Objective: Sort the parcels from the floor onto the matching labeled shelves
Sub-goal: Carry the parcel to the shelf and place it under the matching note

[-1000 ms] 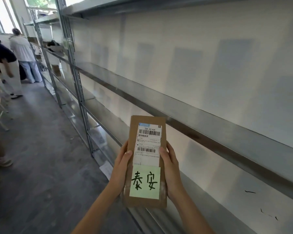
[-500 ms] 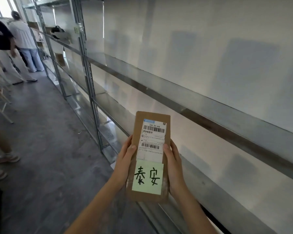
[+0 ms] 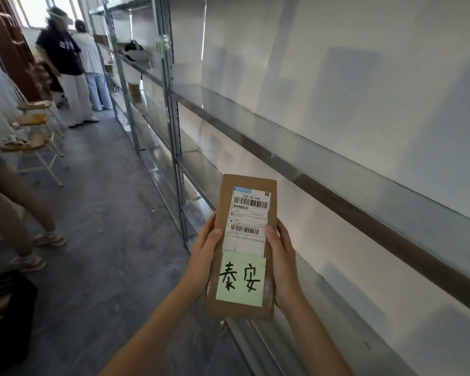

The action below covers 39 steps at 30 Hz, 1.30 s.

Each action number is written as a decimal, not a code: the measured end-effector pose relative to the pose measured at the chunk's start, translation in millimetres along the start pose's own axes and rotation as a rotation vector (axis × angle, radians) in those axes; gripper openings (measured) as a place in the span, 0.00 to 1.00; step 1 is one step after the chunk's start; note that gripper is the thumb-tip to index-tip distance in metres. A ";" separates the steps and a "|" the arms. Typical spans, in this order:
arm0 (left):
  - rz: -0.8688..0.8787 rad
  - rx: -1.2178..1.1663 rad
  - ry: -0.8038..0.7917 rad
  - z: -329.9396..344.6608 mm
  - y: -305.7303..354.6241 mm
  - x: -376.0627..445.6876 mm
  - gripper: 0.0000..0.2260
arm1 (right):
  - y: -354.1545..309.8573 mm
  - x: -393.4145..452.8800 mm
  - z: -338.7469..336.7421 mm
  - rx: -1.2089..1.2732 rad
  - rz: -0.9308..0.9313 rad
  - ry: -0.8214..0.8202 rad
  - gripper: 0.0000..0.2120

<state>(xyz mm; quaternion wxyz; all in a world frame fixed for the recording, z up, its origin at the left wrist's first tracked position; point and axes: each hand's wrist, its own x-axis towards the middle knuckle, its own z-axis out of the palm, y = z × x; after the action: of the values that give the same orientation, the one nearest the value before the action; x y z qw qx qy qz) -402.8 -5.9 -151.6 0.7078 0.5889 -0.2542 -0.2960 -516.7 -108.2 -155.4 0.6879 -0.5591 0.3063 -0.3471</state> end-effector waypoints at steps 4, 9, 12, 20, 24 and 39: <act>-0.001 0.024 0.025 -5.4 3.4 28.2 0.18 | 0.3 27.6 9.2 0.046 0.015 -0.036 0.20; -0.005 0.022 0.046 -13.8 4.5 57.9 0.18 | 2.2 58.6 23.0 0.008 0.007 -0.036 0.20; 0.004 0.019 0.031 -25.8 4.2 78.1 0.18 | 6.8 76.7 37.9 0.002 0.014 -0.028 0.20; -0.006 0.030 -0.057 -85.3 10.0 138.9 0.16 | 23.1 117.7 101.4 0.005 0.019 0.031 0.19; -0.023 0.033 -0.113 -123.3 16.3 171.6 0.15 | 34.2 135.6 143.1 0.029 0.038 0.069 0.19; -0.074 0.021 -0.189 -205.3 24.8 267.6 0.16 | 50.9 207.3 238.2 -0.008 0.023 0.160 0.18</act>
<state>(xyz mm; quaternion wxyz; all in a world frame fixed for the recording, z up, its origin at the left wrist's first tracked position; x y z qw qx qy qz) -68.3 -54.6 -160.6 0.6628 0.5748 -0.3013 -0.3735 -198.5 -138.8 -167.7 0.6627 -0.5288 0.3683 -0.3815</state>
